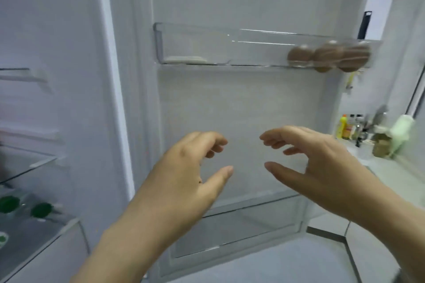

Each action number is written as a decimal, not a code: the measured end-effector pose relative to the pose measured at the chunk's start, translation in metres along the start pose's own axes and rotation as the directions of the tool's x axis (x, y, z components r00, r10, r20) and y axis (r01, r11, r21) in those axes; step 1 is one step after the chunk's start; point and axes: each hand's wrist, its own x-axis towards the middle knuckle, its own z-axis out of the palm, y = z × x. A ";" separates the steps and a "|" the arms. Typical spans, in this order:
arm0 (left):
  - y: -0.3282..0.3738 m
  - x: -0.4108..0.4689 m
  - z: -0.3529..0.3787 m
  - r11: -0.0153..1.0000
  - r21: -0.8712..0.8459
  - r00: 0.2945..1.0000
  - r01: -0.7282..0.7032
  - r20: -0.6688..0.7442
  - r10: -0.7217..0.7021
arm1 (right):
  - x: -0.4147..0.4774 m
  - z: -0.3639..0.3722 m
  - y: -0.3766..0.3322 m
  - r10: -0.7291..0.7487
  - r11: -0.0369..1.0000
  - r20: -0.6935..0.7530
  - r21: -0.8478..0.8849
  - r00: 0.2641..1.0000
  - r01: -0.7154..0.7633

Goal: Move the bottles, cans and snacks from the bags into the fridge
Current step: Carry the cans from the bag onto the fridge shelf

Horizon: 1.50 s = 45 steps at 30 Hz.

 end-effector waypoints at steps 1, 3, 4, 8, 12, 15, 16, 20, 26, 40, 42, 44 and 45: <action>0.012 0.005 0.015 1.000 -0.017 1.000 -0.025 0.019 0.025 | -0.011 -0.011 0.012 0.025 1.000 -0.016 -0.014 1.000 -0.025; 0.037 0.016 0.046 0.996 -0.058 0.996 -0.074 0.051 0.077 | -0.034 -0.033 0.037 0.076 0.996 -0.045 -0.046 0.996 -0.078; 0.051 0.020 0.062 0.992 -0.082 0.992 -0.097 0.069 0.103 | -0.046 -0.045 0.049 0.108 0.992 -0.057 -0.062 0.993 -0.111; 0.101 0.031 0.121 0.970 -0.175 0.972 -0.169 0.134 0.193 | -0.096 -0.084 0.093 0.220 0.965 -0.097 -0.127 0.971 -0.231; 0.148 0.039 0.175 0.939 -0.263 0.937 -0.220 0.209 0.278 | -0.150 -0.121 0.127 0.346 0.910 -0.123 -0.196 0.930 -0.364; 0.182 0.043 0.215 0.905 -0.327 0.895 -0.271 0.259 0.362 | -0.190 -0.147 0.147 0.443 0.853 -0.161 -0.229 0.882 -0.470; 0.194 0.044 0.229 0.891 -0.354 0.878 -0.284 0.277 0.390 | -0.203 -0.155 0.154 0.475 0.829 -0.173 -0.240 0.863 -0.505; 0.240 0.050 0.282 0.836 -0.455 0.797 -0.308 0.356 0.487 | -0.253 -0.181 0.178 0.597 0.718 -0.254 -0.254 0.761 -0.648; 0.296 0.061 0.364 0.713 -0.618 0.650 -0.331 0.398 0.647 | -0.313 -0.204 0.206 0.740 0.493 -0.375 -0.263 0.558 -0.830; 0.415 0.051 0.504 0.384 -0.890 0.282 -0.246 0.313 0.907 | -0.404 -0.231 0.224 0.794 -0.031 -0.608 -0.076 0.022 -0.997; 0.436 0.038 0.516 0.357 -0.909 0.233 -0.213 0.308 0.922 | -0.421 -0.237 0.222 0.773 -0.079 -0.633 -0.027 -0.044 -0.997; 0.458 0.024 0.526 0.338 -0.921 0.188 -0.193 0.304 0.934 | -0.439 -0.243 0.222 0.747 -0.112 -0.658 0.022 -0.098 -0.993; 0.470 0.018 0.532 0.329 -0.926 0.172 -0.186 0.299 0.939 | -0.450 -0.247 0.222 0.733 -0.125 -0.669 0.046 -0.123 -0.991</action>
